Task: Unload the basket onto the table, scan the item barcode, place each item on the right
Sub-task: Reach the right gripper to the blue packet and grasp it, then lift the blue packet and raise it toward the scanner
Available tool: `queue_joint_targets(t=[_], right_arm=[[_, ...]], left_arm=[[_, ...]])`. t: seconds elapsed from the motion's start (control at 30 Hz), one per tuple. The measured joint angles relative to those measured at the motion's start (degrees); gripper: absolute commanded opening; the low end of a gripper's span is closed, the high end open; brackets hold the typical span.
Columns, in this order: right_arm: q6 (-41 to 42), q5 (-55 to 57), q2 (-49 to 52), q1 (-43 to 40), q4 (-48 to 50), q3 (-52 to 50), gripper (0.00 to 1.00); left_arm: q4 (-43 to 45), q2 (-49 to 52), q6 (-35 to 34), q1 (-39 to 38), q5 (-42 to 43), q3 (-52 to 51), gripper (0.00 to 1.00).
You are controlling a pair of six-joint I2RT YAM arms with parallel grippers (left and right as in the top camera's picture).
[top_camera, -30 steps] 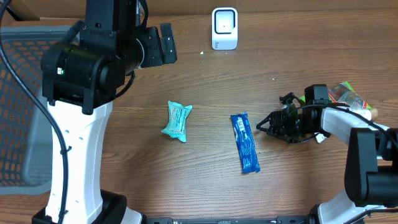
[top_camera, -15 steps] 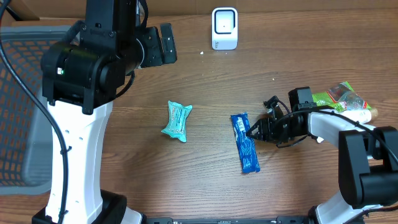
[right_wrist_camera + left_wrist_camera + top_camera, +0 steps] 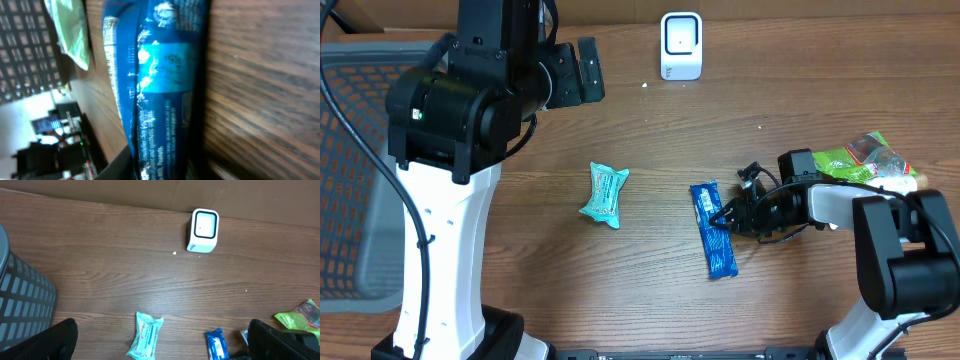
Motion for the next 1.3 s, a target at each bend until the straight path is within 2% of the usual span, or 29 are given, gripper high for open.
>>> queue_joint_targets(t=[0.13,0.23,0.43,0.53,0.67,0.83,1.03,1.3], right_arm=[[0.6,-0.2,0.7,0.1,0.2,-0.2,0.11],[0.7,-0.1,0.7,0.1,0.1,-0.2,0.07],[0.7,0.8,1.2,0.2,-6.3,1.9,0.04],[0.8,2.7,1.6,0.1,-12.6,5.8,0.04],[0.7,5.9,1.6,0.1,-16.4,11.4,0.04],[2.0,14.0,1.5,0.7,-22.7,21.3,0.04],[3.2,29.9,1.4,4.1,-29.5,31.8,0.04],[3.5,44.0,1.4,9.9,-28.5,38.0,0.04]], left_arm=[[0.0,0.0,0.0,0.0,0.0,0.0,1.0],[0.0,0.0,0.0,0.0,0.0,0.0,1.0],[0.0,0.0,0.0,0.0,0.0,0.0,0.99],[0.0,0.0,0.0,0.0,0.0,0.0,1.0],[0.0,0.0,0.0,0.0,0.0,0.0,1.0],[0.0,0.0,0.0,0.0,0.0,0.0,1.0],[0.0,0.0,0.0,0.0,0.0,0.0,1.0],[0.0,0.0,0.0,0.0,0.0,0.0,1.0]])
